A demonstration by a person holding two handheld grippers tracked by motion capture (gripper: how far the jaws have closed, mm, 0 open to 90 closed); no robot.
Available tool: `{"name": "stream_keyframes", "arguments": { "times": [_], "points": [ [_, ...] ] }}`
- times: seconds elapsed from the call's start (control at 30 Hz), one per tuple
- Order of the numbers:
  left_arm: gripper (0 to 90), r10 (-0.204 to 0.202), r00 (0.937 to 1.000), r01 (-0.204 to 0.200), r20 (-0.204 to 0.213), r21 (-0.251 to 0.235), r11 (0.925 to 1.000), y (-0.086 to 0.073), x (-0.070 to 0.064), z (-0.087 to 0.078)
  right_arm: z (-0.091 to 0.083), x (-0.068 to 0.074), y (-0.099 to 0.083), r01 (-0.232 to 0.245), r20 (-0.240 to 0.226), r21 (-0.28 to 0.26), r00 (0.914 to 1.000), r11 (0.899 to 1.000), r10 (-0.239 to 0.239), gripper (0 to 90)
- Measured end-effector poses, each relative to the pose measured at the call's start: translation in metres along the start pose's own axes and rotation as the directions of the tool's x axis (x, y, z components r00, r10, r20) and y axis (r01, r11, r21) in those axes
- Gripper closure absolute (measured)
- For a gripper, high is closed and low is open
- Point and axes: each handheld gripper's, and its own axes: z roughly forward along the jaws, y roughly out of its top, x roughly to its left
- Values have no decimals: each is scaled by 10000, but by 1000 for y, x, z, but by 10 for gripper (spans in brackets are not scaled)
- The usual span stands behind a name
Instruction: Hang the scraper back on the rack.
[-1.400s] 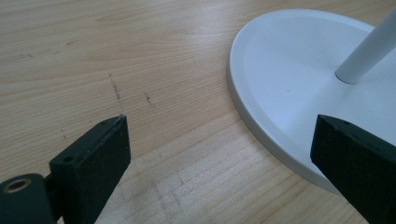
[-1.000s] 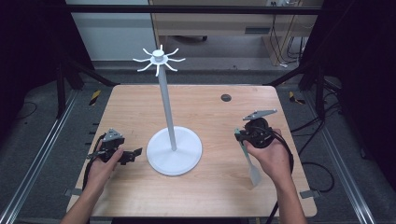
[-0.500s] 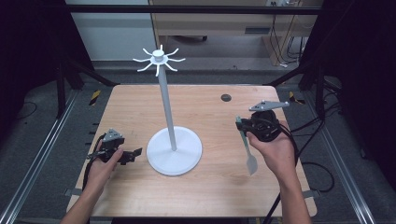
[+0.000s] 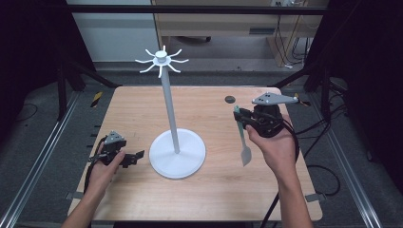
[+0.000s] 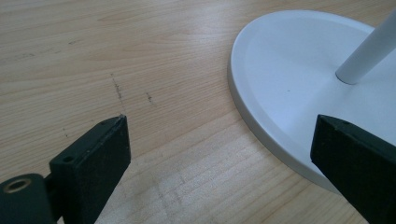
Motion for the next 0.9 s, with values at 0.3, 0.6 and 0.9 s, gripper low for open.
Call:
{"name": "stream_keyframes", "arguments": {
  "times": [0.3, 0.6, 0.9],
  "points": [
    [46, -29, 10000, 29, -10, -24, 10000, 0, 0, 0, -1, 19, 22, 46, -244, -839, 9997, 9965, -67, 748],
    [45, -96, 10000, 96, 4, -34, 9999, 0, 1, 0, 1, 31, 35, 82, -346, -1216, 9993, 9925, -125, 748],
    [41, -73, 10000, 73, -27, -15, 10000, 0, 1, 0, 2, 42, 49, 191, -447, -1482, 9987, 9888, -259, 748]
  ]
}}
